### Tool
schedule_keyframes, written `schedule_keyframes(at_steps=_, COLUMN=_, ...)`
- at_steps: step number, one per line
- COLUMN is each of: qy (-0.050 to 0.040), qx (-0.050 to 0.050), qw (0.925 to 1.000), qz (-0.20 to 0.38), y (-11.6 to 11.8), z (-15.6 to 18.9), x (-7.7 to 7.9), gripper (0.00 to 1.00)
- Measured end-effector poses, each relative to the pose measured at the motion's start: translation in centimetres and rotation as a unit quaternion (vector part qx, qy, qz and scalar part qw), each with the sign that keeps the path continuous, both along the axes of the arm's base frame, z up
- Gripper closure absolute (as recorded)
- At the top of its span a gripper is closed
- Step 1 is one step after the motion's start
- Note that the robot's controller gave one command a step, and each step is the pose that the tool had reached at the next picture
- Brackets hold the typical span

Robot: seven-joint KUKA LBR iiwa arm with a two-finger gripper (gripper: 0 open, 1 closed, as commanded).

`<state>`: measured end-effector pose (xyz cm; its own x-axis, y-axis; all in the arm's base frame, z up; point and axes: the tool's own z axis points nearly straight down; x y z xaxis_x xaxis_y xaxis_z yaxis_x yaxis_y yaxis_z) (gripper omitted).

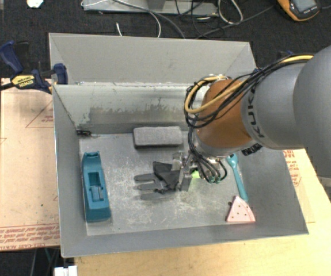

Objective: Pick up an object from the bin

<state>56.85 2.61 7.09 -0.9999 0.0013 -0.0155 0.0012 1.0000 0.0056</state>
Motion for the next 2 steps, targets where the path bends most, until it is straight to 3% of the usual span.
schedule_keyframes(at_steps=2, qy=0.0036, qx=0.0, qw=0.9995, qz=0.031, y=-0.9, z=12.6, x=-0.7, gripper=1.0)
